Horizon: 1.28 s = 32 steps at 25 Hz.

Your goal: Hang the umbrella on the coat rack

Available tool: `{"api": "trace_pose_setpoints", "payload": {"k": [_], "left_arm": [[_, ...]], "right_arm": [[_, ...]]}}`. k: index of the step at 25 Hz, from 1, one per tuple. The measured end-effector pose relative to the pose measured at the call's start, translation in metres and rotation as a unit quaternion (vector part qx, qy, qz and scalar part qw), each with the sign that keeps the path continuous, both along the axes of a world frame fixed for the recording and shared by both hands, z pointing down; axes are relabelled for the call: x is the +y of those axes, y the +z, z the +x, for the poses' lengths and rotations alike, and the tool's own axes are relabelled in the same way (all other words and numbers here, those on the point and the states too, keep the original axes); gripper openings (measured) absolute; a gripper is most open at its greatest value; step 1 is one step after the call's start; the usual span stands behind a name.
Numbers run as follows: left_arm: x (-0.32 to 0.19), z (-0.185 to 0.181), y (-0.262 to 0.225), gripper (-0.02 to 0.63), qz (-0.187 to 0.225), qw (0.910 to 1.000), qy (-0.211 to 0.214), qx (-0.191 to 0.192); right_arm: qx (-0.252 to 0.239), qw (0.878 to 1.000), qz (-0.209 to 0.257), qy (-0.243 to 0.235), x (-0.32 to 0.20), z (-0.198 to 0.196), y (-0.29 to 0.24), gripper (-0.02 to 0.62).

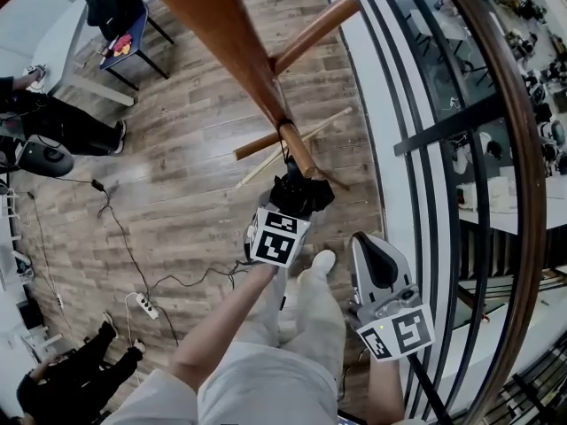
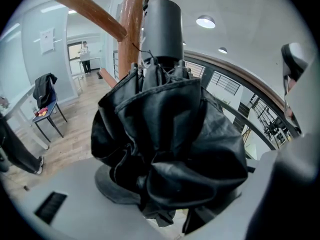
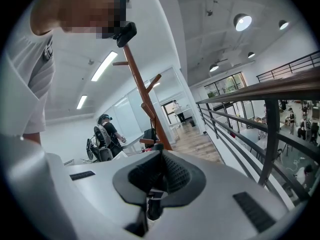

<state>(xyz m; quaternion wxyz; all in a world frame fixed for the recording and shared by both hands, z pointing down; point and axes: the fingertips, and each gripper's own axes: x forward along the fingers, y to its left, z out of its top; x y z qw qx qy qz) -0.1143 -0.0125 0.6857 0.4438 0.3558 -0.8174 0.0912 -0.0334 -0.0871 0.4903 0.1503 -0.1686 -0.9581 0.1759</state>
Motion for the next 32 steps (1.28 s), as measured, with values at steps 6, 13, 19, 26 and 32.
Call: {"api": "trace_pose_setpoints", "payload": {"k": [6,13,19,26,32], "left_arm": [[-0.001,-0.02,0.007,0.249,-0.012,0.9997,-0.017,-0.016],[-0.004,-0.033,0.014,0.261,-0.007,0.9995,-0.028,-0.014],[-0.006,-0.034,0.013,0.293,0.016,0.9994,-0.032,0.005],[-0.011,-0.011,0.013,0.293,0.032,0.999,-0.013,0.029],[-0.02,0.011,0.004,0.291,0.065,0.9959,-0.002,0.062]], "right_arm": [[0.004,1.0,-0.001,0.003,-0.001,0.002,0.003,0.035],[0.009,1.0,-0.002,0.011,-0.009,0.003,0.006,0.035],[0.012,1.0,-0.003,0.013,-0.009,0.004,0.009,0.035],[0.01,1.0,-0.004,0.007,-0.005,0.002,0.004,0.035],[0.01,1.0,0.007,0.003,-0.01,0.003,-0.003,0.035]]}}
